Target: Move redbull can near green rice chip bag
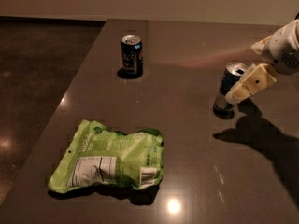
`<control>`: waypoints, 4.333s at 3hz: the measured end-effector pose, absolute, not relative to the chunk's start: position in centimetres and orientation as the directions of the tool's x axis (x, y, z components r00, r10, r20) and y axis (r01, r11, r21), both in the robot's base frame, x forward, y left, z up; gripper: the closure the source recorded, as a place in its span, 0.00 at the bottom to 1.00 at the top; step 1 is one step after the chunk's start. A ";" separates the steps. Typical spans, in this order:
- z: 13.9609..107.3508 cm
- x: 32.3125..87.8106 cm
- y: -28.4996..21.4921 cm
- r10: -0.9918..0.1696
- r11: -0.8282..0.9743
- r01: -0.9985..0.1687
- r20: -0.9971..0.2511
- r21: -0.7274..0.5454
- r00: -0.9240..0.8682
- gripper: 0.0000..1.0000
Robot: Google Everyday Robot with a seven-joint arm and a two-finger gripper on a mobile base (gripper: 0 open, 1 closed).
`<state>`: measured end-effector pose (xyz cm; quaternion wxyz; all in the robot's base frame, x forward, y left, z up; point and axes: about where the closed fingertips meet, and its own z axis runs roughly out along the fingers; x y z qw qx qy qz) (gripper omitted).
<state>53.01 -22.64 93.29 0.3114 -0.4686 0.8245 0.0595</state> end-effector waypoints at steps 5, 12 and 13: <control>95.2 53.3 -15.0 -0.704 0.383 -0.919 -0.673 -0.089 -0.228 1.00; 93.5 47.4 -3.8 -0.774 -0.001 -0.993 -0.629 -0.114 0.073 0.13; 93.6 47.3 -3.7 -0.775 -0.004 -0.993 -0.628 -0.116 0.076 0.00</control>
Offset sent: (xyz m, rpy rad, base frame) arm -0.0008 0.0109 -0.0046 0.0799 0.0263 0.0410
